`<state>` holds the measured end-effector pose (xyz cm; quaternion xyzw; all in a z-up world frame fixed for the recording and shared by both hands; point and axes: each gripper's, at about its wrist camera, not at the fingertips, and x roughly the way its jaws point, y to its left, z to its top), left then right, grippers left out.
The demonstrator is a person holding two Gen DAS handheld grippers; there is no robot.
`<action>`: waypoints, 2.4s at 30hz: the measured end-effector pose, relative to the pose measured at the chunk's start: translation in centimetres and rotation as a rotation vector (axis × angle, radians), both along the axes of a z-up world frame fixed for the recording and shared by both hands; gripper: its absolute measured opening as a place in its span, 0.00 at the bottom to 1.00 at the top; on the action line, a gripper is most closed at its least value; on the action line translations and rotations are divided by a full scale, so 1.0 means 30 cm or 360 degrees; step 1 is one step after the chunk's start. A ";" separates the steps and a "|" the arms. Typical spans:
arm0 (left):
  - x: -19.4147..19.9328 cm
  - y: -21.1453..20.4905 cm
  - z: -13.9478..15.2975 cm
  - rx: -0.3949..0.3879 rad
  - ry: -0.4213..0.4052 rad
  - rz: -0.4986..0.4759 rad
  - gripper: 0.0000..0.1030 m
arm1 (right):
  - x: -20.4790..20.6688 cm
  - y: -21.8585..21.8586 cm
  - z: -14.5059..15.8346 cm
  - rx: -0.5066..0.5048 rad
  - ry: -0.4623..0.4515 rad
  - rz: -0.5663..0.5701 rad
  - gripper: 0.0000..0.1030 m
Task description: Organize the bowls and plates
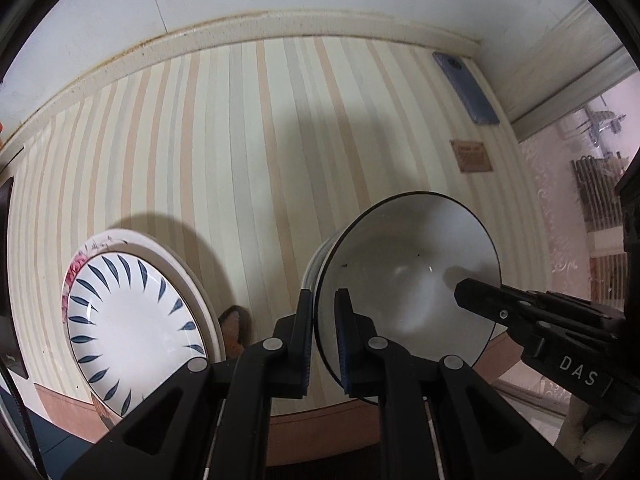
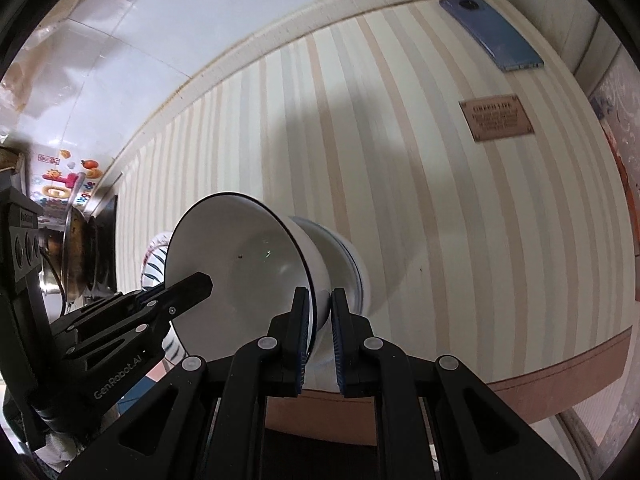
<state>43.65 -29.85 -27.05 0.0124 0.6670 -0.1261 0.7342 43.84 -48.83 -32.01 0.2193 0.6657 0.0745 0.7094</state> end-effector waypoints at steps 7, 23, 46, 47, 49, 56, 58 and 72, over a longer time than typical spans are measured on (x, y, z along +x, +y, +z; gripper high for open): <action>-0.017 -0.018 -0.048 0.0074 0.0018 -0.0015 0.08 | -0.021 -0.006 -0.049 -0.0001 0.0035 0.0028 0.12; -0.009 -0.017 -0.083 0.0154 0.0003 0.0006 0.09 | 0.027 0.011 -0.065 -0.0039 0.0030 0.0097 0.16; -0.219 0.134 0.363 -0.0087 -0.0341 -0.0093 0.41 | -0.247 0.072 0.388 -0.0230 -0.0348 -0.0086 0.67; -0.225 0.141 0.377 -0.0103 -0.0350 -0.0089 0.58 | -0.273 0.077 0.419 -0.0242 -0.0375 -0.0098 0.72; -0.238 0.160 0.406 -0.0137 -0.0378 -0.0077 0.71 | -0.308 0.081 0.464 -0.0260 -0.0413 -0.0114 0.76; -0.257 0.201 0.454 -0.0256 -0.0369 -0.0042 0.71 | -0.401 0.086 0.548 -0.0277 -0.0470 -0.0161 0.87; -0.257 0.195 0.461 -0.0257 -0.0374 -0.0044 0.71 | -0.404 0.078 0.546 -0.0263 -0.0463 -0.0173 0.87; -0.122 0.137 0.298 -0.0130 -0.0258 -0.0012 0.71 | -0.259 0.026 0.349 -0.0219 -0.0299 -0.0149 0.88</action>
